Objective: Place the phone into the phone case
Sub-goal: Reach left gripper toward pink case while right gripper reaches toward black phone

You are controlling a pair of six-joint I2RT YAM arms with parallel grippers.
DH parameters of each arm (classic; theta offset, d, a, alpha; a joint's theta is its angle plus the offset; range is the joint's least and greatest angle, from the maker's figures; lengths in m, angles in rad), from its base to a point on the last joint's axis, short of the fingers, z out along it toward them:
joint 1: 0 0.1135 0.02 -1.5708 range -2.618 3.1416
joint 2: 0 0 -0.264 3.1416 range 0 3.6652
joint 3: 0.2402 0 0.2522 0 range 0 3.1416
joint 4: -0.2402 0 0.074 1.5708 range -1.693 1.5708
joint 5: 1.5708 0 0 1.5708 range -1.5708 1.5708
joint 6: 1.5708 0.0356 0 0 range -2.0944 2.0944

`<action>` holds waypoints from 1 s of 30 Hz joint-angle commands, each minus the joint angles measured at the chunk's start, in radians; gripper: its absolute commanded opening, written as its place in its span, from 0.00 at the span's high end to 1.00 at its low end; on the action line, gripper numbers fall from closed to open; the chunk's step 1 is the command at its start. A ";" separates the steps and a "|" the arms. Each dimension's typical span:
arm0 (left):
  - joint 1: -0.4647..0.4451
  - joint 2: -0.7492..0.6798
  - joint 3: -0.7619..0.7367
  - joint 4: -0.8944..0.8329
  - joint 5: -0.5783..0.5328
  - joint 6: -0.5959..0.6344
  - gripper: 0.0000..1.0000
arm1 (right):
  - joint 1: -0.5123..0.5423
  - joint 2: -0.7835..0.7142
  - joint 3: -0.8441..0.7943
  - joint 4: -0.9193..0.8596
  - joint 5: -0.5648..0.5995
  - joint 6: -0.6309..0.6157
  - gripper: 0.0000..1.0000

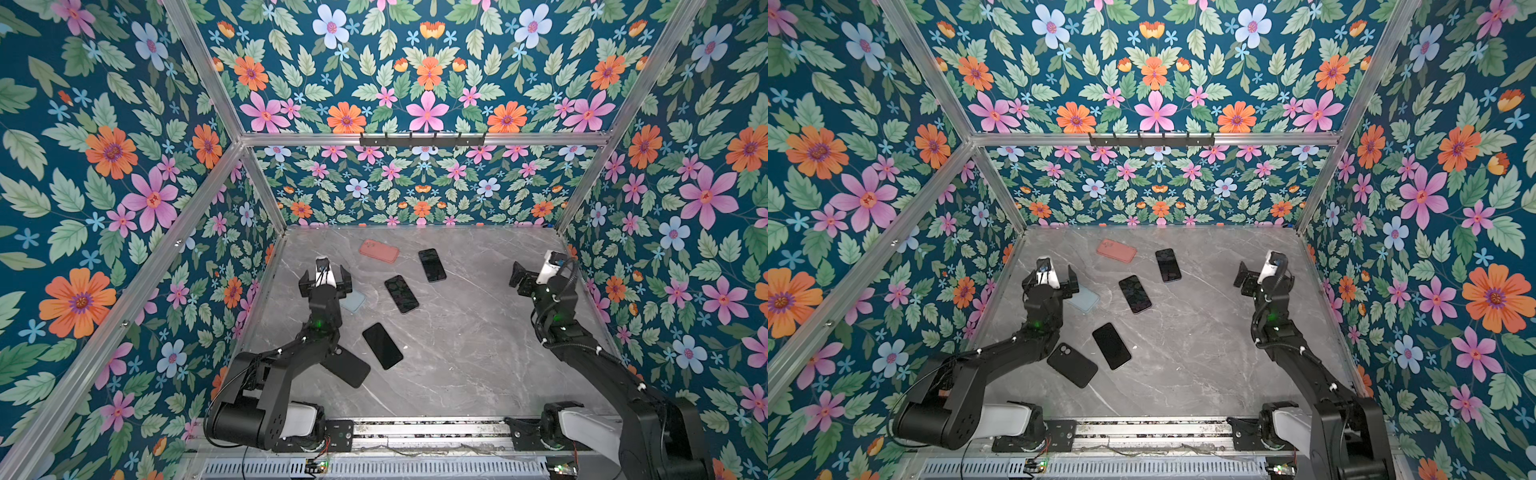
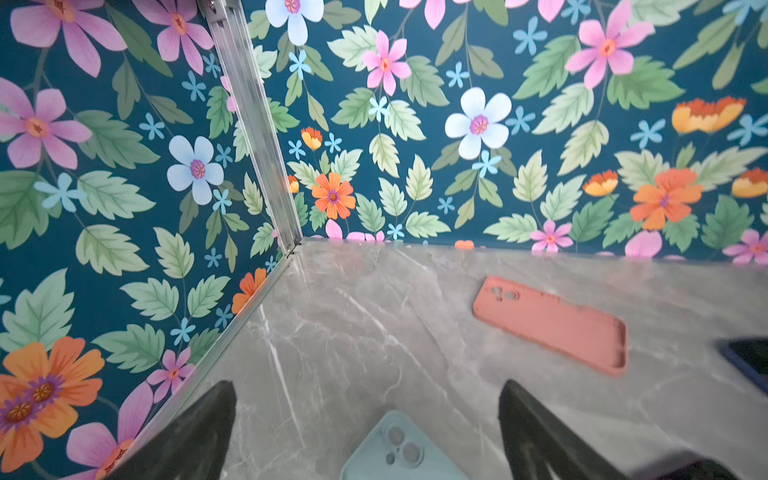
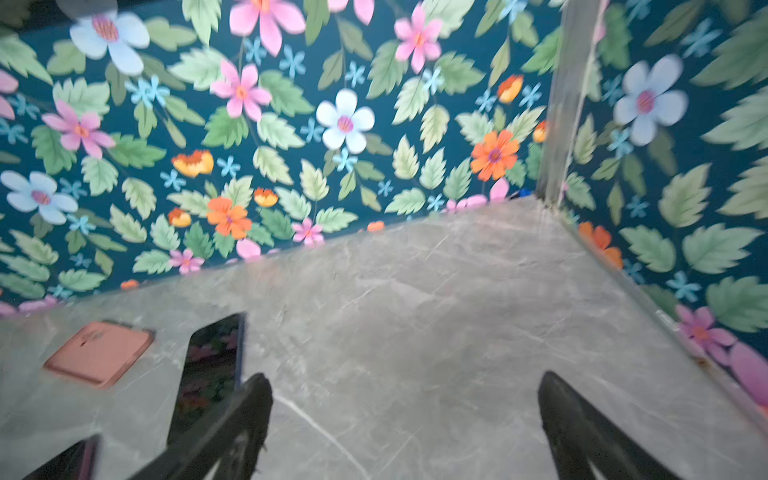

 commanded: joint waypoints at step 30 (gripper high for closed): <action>-0.090 0.392 0.508 -0.902 0.327 -0.521 0.01 | 0.414 0.748 0.764 -0.708 -0.328 -0.007 0.01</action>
